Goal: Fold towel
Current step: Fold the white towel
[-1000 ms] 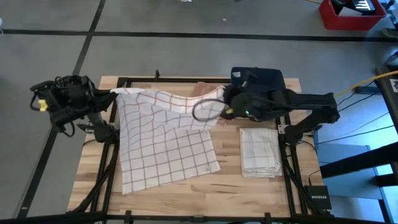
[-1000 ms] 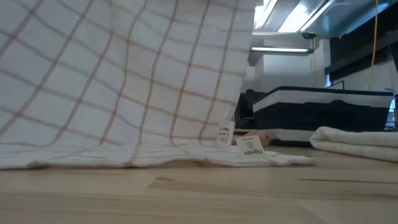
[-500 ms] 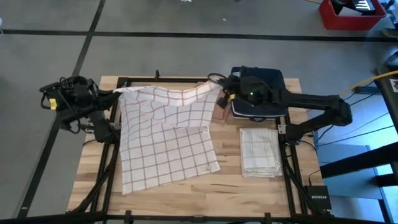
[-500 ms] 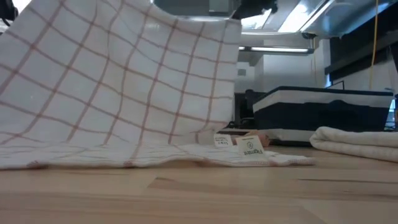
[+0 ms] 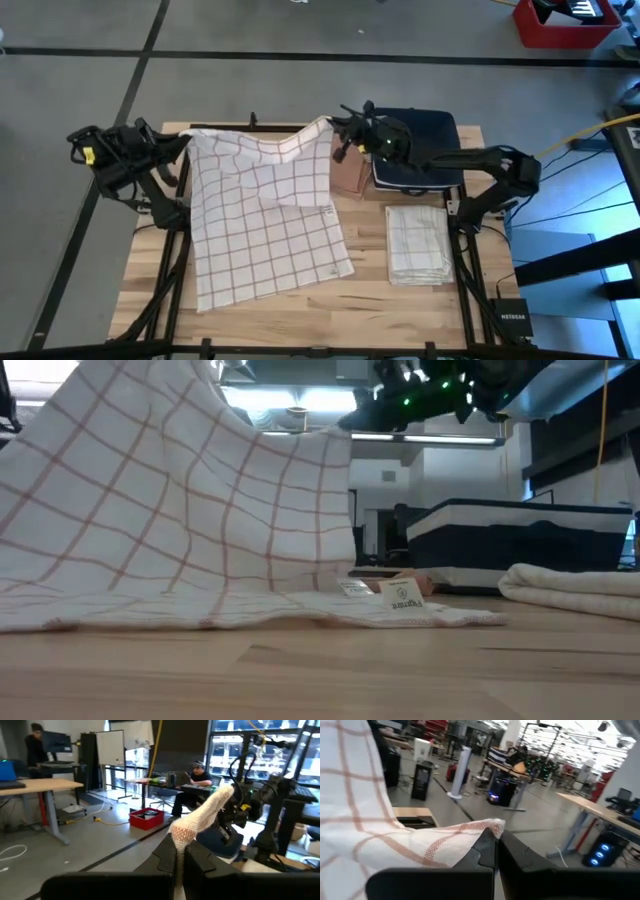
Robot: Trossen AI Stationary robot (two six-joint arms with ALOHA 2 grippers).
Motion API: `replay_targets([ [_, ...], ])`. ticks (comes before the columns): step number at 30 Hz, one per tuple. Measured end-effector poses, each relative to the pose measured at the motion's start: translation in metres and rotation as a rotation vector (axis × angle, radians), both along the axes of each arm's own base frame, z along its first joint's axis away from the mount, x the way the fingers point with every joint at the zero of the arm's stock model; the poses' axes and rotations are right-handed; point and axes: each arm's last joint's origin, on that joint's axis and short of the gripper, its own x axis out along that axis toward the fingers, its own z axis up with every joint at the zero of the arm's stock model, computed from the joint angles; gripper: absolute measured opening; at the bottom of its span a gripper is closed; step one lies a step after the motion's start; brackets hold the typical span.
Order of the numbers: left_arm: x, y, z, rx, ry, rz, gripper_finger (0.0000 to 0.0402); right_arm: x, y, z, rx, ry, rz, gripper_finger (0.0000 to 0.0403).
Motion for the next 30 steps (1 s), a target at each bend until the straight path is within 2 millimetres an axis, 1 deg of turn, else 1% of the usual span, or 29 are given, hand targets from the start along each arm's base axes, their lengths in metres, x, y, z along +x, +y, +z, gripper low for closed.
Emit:
replay_targets([
  [4, -0.008, 0.011, -0.004, -0.015, -0.012, 0.044, 0.0005, 0.005, -0.017, -0.001, -0.003, -0.005, -0.043, 0.0010],
  [8, -0.016, 0.021, -0.004, -0.075, -0.060, 0.083, 0.0005, 0.007, -0.028, 0.008, 0.001, -0.035, -0.067, 0.0010],
  [11, -0.016, 0.021, -0.005, -0.104, -0.084, 0.091, 0.0005, 0.006, -0.026, 0.022, 0.034, -0.095, -0.007, 0.0010],
  [13, -0.011, 0.014, -0.005, -0.115, -0.094, 0.082, 0.0005, 0.005, -0.015, 0.034, 0.088, -0.143, 0.119, 0.0010],
  [15, -0.001, 0.003, -0.007, -0.097, -0.087, 0.058, 0.0005, 0.002, -0.002, 0.045, 0.136, -0.166, 0.251, 0.0010],
  [17, 0.009, -0.011, -0.010, -0.068, -0.068, 0.024, 0.0005, 0.000, 0.013, 0.049, 0.188, -0.138, 0.360, 0.0010],
  [21, 0.029, -0.046, -0.022, 0.023, 0.013, -0.065, 0.0005, -0.005, 0.039, 0.042, 0.251, 0.038, 0.461, 0.0010],
  [23, 0.033, -0.065, -0.031, 0.047, 0.028, -0.133, 0.0005, -0.008, 0.050, 0.036, 0.258, 0.143, 0.481, 0.0006],
  [25, 0.034, -0.081, -0.040, 0.049, 0.027, -0.208, 0.0005, -0.011, 0.058, 0.022, 0.277, 0.224, 0.484, 0.0004],
  [27, 0.032, -0.094, -0.050, 0.052, 0.027, -0.277, 0.0005, -0.013, 0.064, 0.004, 0.302, 0.269, 0.473, 0.0004],
  [30, 0.027, -0.108, -0.067, 0.031, 0.015, -0.357, 0.0005, -0.017, 0.072, -0.017, 0.328, 0.311, 0.457, 0.0003],
])
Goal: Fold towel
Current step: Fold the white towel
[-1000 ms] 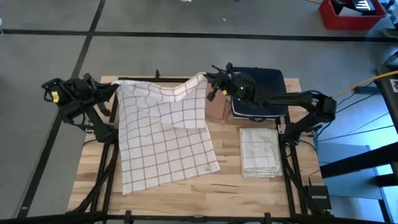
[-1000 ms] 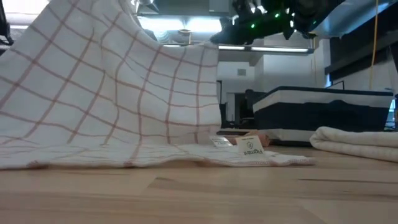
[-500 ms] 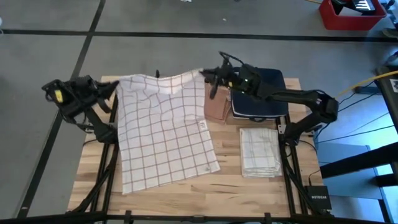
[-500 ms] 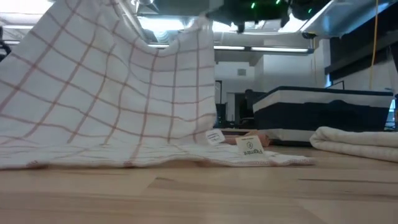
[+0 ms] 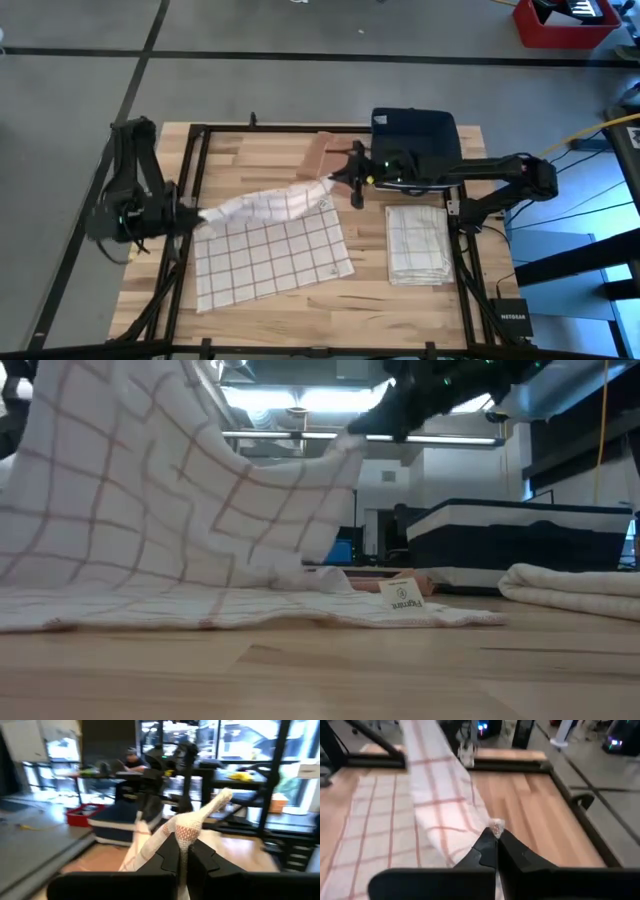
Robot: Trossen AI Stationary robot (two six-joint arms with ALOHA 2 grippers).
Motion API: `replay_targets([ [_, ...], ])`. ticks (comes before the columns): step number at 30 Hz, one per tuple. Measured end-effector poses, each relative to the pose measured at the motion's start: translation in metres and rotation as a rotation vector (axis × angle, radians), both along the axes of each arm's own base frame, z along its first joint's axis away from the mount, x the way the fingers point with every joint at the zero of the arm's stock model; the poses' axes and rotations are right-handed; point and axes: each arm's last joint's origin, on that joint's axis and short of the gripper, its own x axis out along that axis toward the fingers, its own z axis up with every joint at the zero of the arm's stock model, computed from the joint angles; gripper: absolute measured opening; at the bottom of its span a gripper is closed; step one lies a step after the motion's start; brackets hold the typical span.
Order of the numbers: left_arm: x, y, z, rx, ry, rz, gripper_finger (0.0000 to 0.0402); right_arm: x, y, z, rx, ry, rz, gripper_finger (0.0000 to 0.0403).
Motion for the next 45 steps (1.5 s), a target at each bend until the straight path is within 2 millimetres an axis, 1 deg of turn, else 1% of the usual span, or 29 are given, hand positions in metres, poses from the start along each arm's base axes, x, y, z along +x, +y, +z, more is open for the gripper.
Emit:
replay_targets([
  [3, -0.005, -0.010, -0.016, -0.077, -0.013, -0.077, 0.0005, -0.003, 0.013, -0.019, 0.024, 0.036, 0.021, 0.0003],
  [5, -0.008, -0.017, -0.025, -0.148, -0.002, -0.150, 0.0005, -0.004, 0.026, -0.028, 0.046, 0.033, 0.056, 0.0003],
  [10, -0.010, -0.033, -0.048, -0.322, 0.108, -0.283, 0.0005, -0.005, 0.059, -0.035, 0.057, 0.040, 0.159, 0.0003],
  [14, -0.010, -0.039, -0.066, -0.459, 0.222, -0.289, 0.0005, -0.007, 0.082, -0.040, 0.075, 0.066, 0.203, 0.0003],
  [17, -0.010, -0.042, -0.078, -0.530, 0.301, -0.256, 0.0005, -0.011, 0.091, -0.047, 0.070, 0.117, 0.188, 0.0003],
  [19, -0.010, -0.045, -0.085, -0.554, 0.318, -0.227, 0.0005, -0.013, 0.096, -0.049, 0.049, 0.137, 0.157, 0.0003],
  [21, -0.009, -0.048, -0.087, -0.573, 0.308, -0.210, 0.0005, -0.014, 0.101, -0.046, 0.028, 0.120, 0.133, 0.0003],
  [22, -0.008, -0.051, -0.088, -0.581, 0.296, -0.208, 0.0005, -0.015, 0.104, -0.042, 0.019, 0.111, 0.133, 0.0003],
  [24, -0.006, -0.057, -0.086, -0.593, 0.279, -0.226, 0.0005, -0.018, 0.114, -0.027, 0.002, 0.057, 0.147, 0.0003],
  [27, -0.004, -0.070, -0.078, -0.578, 0.232, -0.288, 0.0005, -0.028, 0.134, -0.003, -0.013, -0.009, 0.179, 0.0003],
  [29, -0.002, -0.078, -0.067, -0.537, 0.171, -0.327, 0.0005, -0.037, 0.151, 0.012, -0.027, -0.035, 0.204, 0.0003],
  [33, 0.001, -0.090, -0.041, -0.400, 0.060, -0.393, 0.0005, -0.054, 0.184, 0.055, -0.090, -0.135, 0.218, 0.0003],
  [37, 0.009, -0.091, -0.016, -0.294, -0.036, -0.391, 0.0005, -0.068, 0.215, 0.091, -0.196, -0.151, 0.183, 0.0003],
  [40, 0.015, -0.087, -0.003, -0.234, -0.093, -0.386, 0.0005, -0.073, 0.237, 0.115, -0.265, -0.154, 0.177, 0.0003],
  [45, 0.022, -0.080, 0.016, -0.169, -0.209, -0.426, 0.0005, -0.076, 0.269, 0.147, -0.370, -0.163, 0.165, 0.0003],
])
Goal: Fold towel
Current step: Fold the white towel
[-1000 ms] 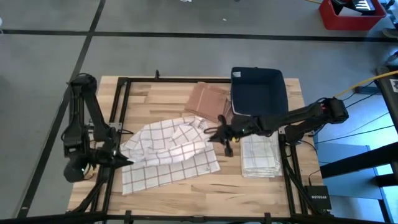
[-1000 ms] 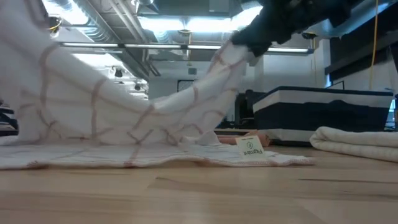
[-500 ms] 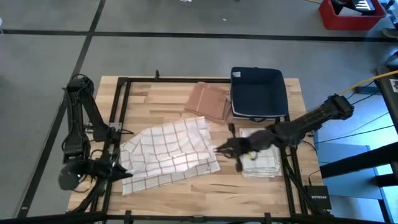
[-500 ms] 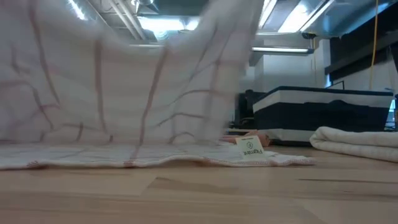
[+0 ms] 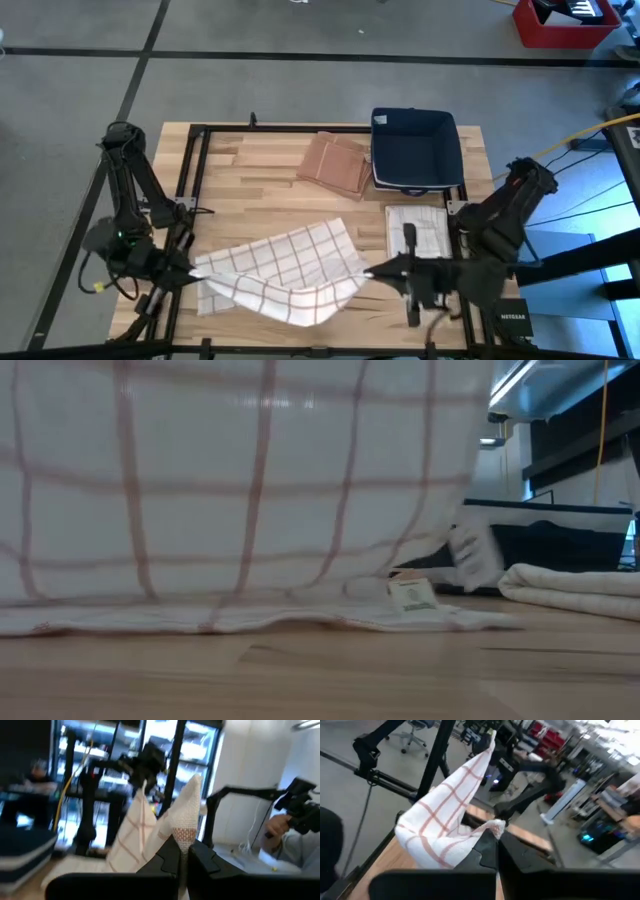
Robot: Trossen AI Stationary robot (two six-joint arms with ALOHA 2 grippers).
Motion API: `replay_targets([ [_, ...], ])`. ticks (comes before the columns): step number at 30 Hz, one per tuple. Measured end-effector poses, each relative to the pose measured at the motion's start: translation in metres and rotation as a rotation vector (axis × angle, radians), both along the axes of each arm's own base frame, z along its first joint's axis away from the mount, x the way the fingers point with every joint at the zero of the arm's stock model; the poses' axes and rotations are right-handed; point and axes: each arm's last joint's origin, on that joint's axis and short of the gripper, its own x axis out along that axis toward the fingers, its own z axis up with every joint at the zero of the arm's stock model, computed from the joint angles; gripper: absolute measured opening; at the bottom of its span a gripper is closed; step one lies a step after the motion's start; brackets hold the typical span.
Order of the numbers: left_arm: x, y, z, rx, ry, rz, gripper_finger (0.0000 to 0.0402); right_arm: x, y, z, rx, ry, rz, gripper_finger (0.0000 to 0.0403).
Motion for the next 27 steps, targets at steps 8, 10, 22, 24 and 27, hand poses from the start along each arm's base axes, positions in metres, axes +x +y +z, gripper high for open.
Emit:
replay_targets([
  [8, 0.008, 0.007, 0.030, 0.066, -0.157, -0.024, 0.0005, -0.015, 0.031, 0.052, -0.109, -0.109, -0.079, 0.0003],
  [10, 0.010, 0.008, 0.035, 0.068, -0.179, -0.030, 0.0005, -0.018, 0.037, 0.062, -0.115, -0.130, -0.099, 0.0003],
  [22, 0.029, 0.014, 0.040, 0.095, -0.233, -0.017, 0.0005, -0.004, 0.065, 0.081, -0.102, -0.169, -0.143, 0.0003],
  [24, 0.029, 0.017, 0.049, 0.089, -0.253, 0.000, 0.0005, -0.005, 0.063, 0.085, -0.117, -0.175, -0.159, 0.0003],
  [27, 0.030, 0.022, 0.066, 0.128, -0.284, 0.051, 0.0005, -0.007, 0.056, 0.094, -0.169, -0.181, -0.194, 0.0003],
])
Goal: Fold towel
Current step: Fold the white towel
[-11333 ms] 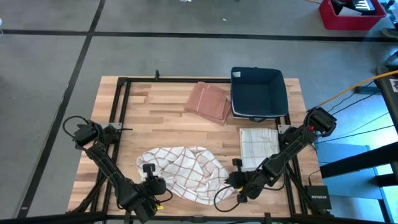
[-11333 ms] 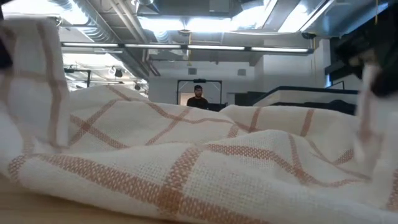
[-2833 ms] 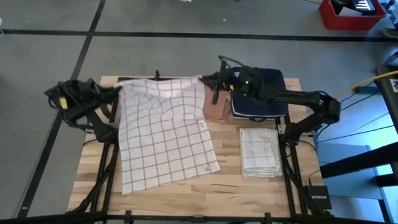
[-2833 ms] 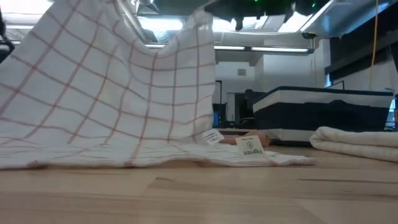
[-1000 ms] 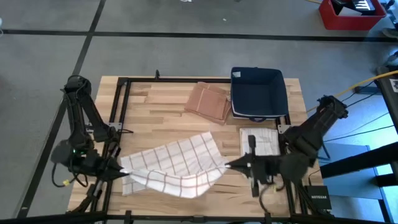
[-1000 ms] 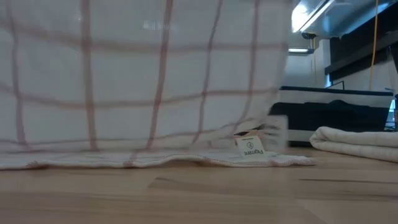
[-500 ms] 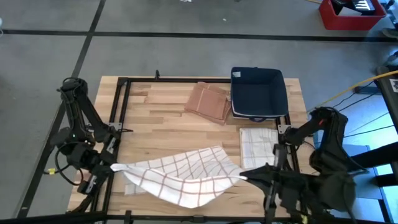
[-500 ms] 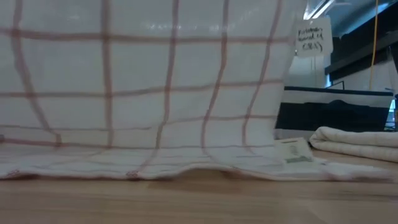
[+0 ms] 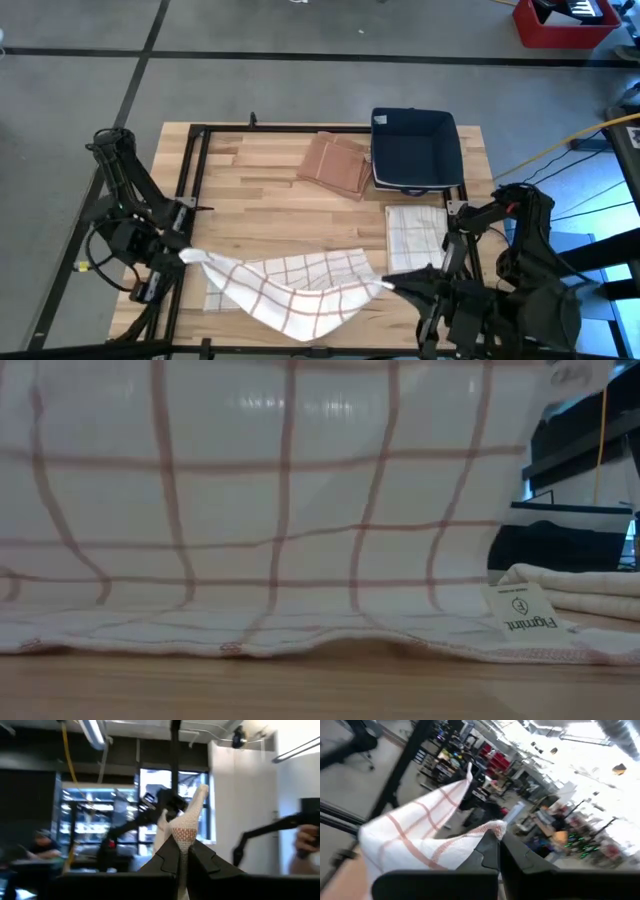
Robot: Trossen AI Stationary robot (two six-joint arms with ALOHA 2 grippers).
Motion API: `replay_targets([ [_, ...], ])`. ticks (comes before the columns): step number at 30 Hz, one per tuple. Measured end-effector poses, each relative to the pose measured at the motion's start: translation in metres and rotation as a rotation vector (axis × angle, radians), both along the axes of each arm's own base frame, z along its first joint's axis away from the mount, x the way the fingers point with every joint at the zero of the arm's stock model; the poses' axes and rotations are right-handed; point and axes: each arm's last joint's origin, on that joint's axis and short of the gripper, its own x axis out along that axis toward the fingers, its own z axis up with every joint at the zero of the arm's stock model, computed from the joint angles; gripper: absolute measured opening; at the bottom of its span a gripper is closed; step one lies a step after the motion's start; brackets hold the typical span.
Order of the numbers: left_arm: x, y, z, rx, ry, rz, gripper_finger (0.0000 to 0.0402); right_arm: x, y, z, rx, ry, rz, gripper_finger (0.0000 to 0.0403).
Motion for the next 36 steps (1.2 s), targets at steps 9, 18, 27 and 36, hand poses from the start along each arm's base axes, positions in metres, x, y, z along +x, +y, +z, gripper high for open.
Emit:
replay_targets([
  [9, -0.007, 0.022, 0.057, 0.127, -0.044, 0.253, 0.0005, 0.023, -0.026, 0.011, -0.129, -0.005, -0.109, 0.0003],
  [18, -0.019, 0.043, 0.101, 0.091, -0.091, 0.301, 0.0005, 0.033, -0.060, 0.028, -0.098, -0.038, -0.243, 0.0003],
  [27, -0.032, 0.072, 0.140, 0.077, -0.117, 0.400, 0.0005, -0.013, -0.117, 0.093, 0.084, -0.210, -0.299, 0.0003],
  [36, -0.030, 0.073, 0.142, 0.124, -0.034, 0.452, 0.0005, -0.046, -0.151, 0.113, 0.138, -0.242, -0.386, 0.0003],
])
